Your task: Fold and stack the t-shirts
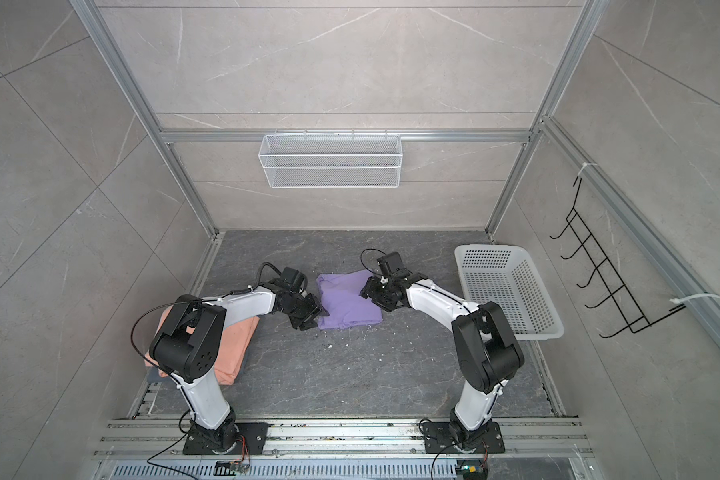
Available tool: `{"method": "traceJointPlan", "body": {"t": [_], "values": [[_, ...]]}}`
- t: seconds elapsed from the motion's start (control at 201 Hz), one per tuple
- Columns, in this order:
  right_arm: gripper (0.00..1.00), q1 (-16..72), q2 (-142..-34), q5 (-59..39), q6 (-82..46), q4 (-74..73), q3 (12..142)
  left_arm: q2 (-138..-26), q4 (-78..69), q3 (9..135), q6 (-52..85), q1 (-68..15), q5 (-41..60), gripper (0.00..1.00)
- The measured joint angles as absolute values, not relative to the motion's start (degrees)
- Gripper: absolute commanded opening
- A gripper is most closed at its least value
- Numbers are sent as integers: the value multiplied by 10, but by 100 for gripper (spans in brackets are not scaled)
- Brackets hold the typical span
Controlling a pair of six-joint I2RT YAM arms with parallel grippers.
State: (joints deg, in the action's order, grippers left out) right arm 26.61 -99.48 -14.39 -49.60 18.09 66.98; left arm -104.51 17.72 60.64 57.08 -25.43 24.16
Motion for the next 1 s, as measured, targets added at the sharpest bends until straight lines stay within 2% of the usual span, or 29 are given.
{"method": "traceJointPlan", "body": {"t": [0.139, 0.284, 0.324, 0.553, 0.996], "values": [[65, 266, -959, -144, -522, 181, 649, -1049, 157, 597, 593, -261, 249, 34], [69, 266, -912, -144, -555, 172, 617, -1056, 142, 594, 610, -269, 255, 5], [70, 266, -900, -145, -568, 164, 602, -1056, 139, 594, 615, -271, 257, 0], [74, 280, -867, -163, -691, 91, 501, -1052, 130, 603, 645, -286, 261, 0], [76, 362, -892, -123, -879, -19, 472, -1018, 92, 639, 721, -335, 277, 0]]}}
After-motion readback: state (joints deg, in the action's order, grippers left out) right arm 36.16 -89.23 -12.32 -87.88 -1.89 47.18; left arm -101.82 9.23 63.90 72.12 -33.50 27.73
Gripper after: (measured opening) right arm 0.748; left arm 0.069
